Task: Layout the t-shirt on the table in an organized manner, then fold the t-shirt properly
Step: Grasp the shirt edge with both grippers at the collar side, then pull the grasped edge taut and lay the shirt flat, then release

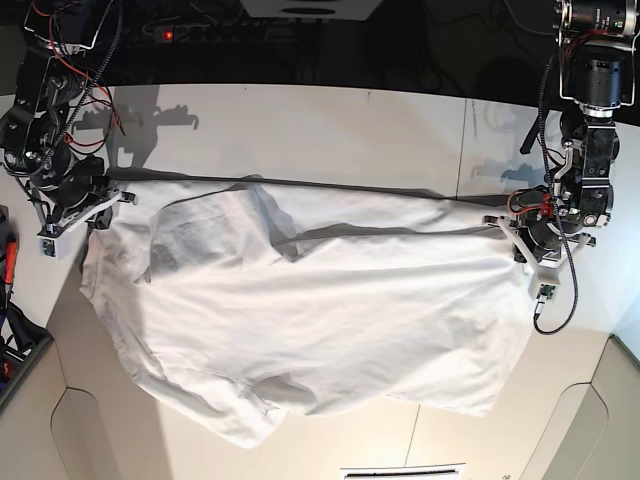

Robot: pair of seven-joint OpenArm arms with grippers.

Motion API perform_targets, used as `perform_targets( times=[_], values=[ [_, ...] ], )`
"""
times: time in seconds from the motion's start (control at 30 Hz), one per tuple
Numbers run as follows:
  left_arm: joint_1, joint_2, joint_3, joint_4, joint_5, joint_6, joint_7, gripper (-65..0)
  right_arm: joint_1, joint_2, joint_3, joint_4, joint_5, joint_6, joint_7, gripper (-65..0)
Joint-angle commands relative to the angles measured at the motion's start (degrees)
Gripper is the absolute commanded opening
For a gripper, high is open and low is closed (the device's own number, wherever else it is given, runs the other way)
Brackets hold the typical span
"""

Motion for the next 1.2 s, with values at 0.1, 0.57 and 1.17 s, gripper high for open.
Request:
perform_targets(
  times=[0.1,0.57,1.17],
  values=[
    [1.81,-0.81,-0.22,0.22,0.98,0.42,2.80,-65.0,-1.55,0.70,0.00,0.85,0.37,-0.15,0.57,-65.0],
    [8.39,-1.03,-0.26,0.59,-0.94,0.37,5.73,-65.0,-14.45,4.35,0.04,0.83,4.02,-0.13,-1.07,-65.0],
    [24.37,-0.94,-4.79,13.46,-6.82,0.35,9.60,-65.0,-16.81,4.70,0.13,1.05,10.01,1.81,-9.51,-65.0]
  ],
)
